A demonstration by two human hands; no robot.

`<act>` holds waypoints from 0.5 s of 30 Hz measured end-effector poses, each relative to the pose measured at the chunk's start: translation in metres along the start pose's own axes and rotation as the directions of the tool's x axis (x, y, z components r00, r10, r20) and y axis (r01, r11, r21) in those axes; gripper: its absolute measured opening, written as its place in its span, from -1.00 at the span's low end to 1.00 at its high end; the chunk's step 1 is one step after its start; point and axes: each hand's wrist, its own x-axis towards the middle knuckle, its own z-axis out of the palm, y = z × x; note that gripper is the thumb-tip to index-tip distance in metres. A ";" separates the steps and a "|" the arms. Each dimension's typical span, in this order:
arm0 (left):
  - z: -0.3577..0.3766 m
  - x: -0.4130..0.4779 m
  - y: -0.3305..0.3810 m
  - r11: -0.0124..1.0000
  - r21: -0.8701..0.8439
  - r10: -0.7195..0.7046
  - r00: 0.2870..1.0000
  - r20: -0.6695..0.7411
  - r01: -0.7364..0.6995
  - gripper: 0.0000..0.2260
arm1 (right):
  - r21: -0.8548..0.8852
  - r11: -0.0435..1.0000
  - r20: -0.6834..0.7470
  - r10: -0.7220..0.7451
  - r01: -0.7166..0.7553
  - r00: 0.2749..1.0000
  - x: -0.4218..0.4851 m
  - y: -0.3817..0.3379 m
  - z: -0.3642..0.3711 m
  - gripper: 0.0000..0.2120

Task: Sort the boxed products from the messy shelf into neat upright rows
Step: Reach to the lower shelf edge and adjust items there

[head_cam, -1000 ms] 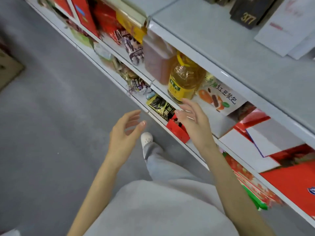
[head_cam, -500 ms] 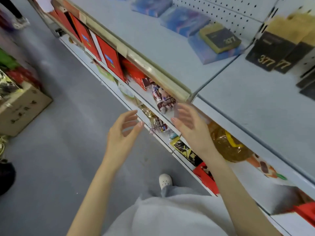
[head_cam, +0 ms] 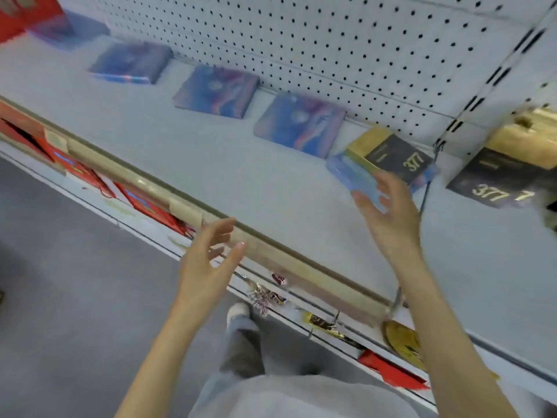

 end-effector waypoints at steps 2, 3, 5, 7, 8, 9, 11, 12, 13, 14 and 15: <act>-0.018 0.045 0.001 0.996 0.068 0.056 0.996 0.072 -0.061 -0.69 | -0.077 0.997 -0.069 0.002 -0.008 0.998 0.036 -0.003 0.000 -0.67; -0.025 0.067 0.002 0.993 0.092 0.068 0.993 0.099 -0.078 -0.69 | -0.117 0.993 -0.088 0.003 -0.014 0.996 0.053 -0.004 -0.001 -0.64; -0.030 0.112 0.009 0.988 0.117 0.086 0.986 0.146 -0.103 -0.69 | -0.266 0.964 -0.129 -0.010 -0.024 0.992 0.079 -0.001 -0.002 -0.57; -0.021 0.157 0.018 0.973 0.159 0.132 0.968 0.211 -0.167 -0.67 | -0.453 0.886 -0.160 0.035 -0.105 0.987 0.093 0.007 0.000 -0.45; -0.012 0.177 0.023 0.958 0.193 0.159 0.953 0.259 -0.212 -0.64 | -0.525 0.834 -0.183 0.084 -0.170 0.979 0.095 0.013 0.001 -0.40; 0.000 0.194 0.027 0.938 0.225 0.185 0.930 0.317 -0.264 -0.61 | -0.576 0.785 -0.207 0.128 -0.227 0.970 0.094 0.018 0.003 -0.36; 0.026 0.220 0.032 0.894 0.248 0.240 0.867 0.436 -0.372 -0.55 | -0.605 0.736 -0.249 0.188 -0.304 0.950 0.090 0.025 0.007 -0.32; 0.039 0.230 0.034 0.869 0.253 0.266 0.832 0.486 -0.425 -0.52 | -0.594 0.734 -0.259 0.213 -0.329 0.942 0.089 0.026 0.007 -0.31; 0.051 0.239 0.034 0.829 0.276 0.293 0.797 0.529 -0.487 -0.48 | -0.586 0.736 -0.258 0.227 -0.339 0.939 0.089 0.026 0.007 -0.29; 0.062 0.247 0.031 0.766 0.323 0.315 0.762 0.566 -0.556 -0.45 | -0.593 0.732 -0.248 0.232 -0.337 0.941 0.089 0.026 0.005 -0.27; 0.070 0.253 0.027 0.688 0.387 0.315 0.732 0.604 -0.615 -0.42 | -0.609 0.722 -0.231 0.233 -0.327 0.945 0.089 0.026 0.002 -0.26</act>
